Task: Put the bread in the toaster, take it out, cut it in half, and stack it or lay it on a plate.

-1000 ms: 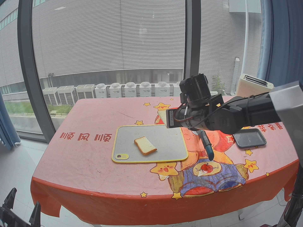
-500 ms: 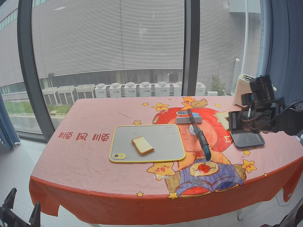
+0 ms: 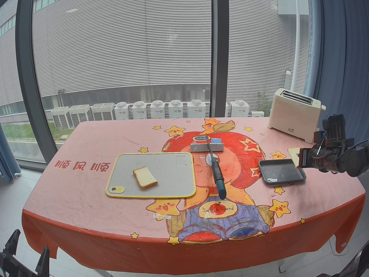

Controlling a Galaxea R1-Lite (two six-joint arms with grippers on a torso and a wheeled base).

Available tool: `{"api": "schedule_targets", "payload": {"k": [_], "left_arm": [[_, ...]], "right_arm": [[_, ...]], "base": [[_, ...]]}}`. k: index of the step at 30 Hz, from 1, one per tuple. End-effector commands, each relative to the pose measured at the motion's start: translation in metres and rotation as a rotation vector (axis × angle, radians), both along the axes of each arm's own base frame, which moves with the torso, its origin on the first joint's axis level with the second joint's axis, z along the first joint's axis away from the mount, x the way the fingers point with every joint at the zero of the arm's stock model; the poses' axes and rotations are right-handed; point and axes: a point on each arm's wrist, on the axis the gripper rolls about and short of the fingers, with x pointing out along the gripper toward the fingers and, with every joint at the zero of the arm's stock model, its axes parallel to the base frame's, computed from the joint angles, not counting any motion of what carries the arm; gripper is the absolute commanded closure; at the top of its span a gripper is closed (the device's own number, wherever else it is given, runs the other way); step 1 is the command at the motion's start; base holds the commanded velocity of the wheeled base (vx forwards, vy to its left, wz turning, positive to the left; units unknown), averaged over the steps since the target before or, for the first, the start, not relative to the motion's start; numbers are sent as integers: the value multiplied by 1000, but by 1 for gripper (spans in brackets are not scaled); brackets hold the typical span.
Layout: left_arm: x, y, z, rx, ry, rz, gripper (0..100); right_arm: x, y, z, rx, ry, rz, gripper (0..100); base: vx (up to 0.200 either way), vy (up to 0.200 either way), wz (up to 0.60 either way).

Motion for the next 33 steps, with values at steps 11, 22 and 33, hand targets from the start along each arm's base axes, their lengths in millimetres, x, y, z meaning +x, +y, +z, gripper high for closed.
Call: {"api": "schedule_targets", "payload": {"k": [11,22,33], "left_arm": [[1,0,-4,0,11,0,0],[1,0,-4,2,11,-2,0],[1,0,-4,2,11,-2,0]], "right_arm": [[15,21,-41,1,91,58,100],[20,31,-40,-5,77,71,100],[22,38,-37,10,61,65,0]], "base": [[0,0,0],[0,0,0],[0,0,0]]}}
